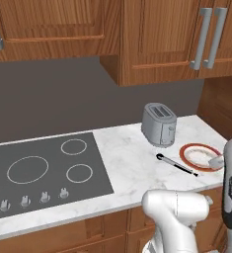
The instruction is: Pick up the tongs from the counter and place them near the plate next to the oven.
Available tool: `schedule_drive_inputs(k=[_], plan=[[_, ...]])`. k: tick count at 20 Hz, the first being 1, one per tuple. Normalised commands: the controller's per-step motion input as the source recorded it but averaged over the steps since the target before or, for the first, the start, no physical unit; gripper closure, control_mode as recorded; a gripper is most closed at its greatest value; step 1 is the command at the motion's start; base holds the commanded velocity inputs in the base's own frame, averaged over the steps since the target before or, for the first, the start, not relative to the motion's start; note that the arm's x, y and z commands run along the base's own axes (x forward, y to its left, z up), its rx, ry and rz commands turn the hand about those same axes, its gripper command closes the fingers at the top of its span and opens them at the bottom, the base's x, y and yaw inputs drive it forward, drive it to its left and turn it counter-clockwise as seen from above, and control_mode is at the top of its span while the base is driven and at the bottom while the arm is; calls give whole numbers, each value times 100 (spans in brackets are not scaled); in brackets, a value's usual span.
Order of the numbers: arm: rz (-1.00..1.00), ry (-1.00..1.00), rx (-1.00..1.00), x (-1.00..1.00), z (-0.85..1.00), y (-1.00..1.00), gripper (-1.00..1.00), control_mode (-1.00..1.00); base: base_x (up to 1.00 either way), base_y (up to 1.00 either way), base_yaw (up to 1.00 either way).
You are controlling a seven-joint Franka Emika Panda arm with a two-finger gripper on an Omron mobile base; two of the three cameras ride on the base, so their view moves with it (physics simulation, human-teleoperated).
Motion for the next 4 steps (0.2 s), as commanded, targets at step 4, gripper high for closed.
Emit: schedule_drive_inputs(k=[4], plan=[[0, -19, 0, -21, 8, -38, -100, -100, 0, 0, 0]])
